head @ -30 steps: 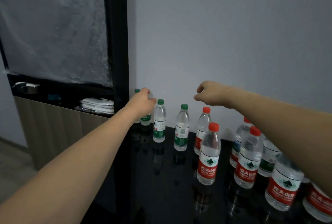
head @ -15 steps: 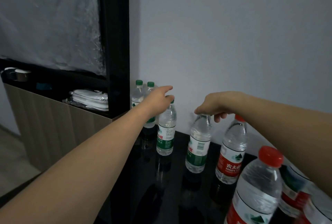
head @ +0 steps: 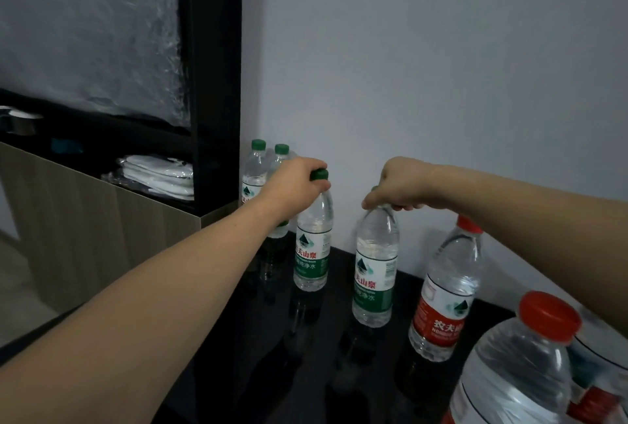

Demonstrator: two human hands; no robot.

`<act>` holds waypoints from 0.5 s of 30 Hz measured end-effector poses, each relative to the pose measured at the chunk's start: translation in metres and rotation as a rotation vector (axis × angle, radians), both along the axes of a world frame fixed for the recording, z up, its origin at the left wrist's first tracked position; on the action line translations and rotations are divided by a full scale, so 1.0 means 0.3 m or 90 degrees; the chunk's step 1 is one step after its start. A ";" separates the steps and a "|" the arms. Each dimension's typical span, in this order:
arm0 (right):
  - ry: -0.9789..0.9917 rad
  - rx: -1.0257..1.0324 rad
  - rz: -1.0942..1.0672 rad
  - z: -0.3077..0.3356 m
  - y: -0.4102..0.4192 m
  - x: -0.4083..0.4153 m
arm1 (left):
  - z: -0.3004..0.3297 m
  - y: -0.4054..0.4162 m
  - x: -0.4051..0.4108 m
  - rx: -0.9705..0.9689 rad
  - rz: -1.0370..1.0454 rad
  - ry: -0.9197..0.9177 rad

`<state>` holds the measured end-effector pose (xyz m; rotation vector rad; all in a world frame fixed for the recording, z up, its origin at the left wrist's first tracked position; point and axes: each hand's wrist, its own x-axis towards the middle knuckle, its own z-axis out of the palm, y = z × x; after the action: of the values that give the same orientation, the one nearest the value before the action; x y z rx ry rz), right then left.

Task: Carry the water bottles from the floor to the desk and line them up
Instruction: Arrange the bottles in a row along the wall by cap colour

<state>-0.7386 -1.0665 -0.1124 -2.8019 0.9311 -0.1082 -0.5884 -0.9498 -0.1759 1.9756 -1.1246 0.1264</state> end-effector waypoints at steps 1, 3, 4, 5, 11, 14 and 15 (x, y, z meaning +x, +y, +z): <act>-0.010 -0.005 0.007 0.006 -0.005 0.016 | 0.006 -0.007 0.007 0.000 0.017 -0.020; -0.027 0.006 0.016 0.020 -0.019 0.054 | 0.012 -0.021 0.031 -0.004 0.042 -0.051; -0.034 0.014 0.020 0.027 -0.029 0.076 | 0.012 -0.030 0.049 -0.008 0.049 -0.059; -0.041 0.019 0.024 0.032 -0.038 0.100 | 0.009 -0.039 0.067 -0.012 0.055 -0.064; -0.079 0.040 0.038 0.065 -0.113 0.251 | 0.022 -0.112 0.168 -0.016 0.080 -0.064; -0.095 0.056 0.041 0.061 -0.135 0.326 | 0.019 -0.150 0.203 -0.001 0.098 -0.086; -0.095 0.056 0.043 0.052 -0.140 0.347 | 0.015 -0.161 0.214 -0.002 0.107 -0.090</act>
<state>-0.6344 -1.1084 -0.0968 -2.6977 0.7876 -0.2559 -0.5241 -0.9981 -0.1713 2.0828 -1.0439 0.3621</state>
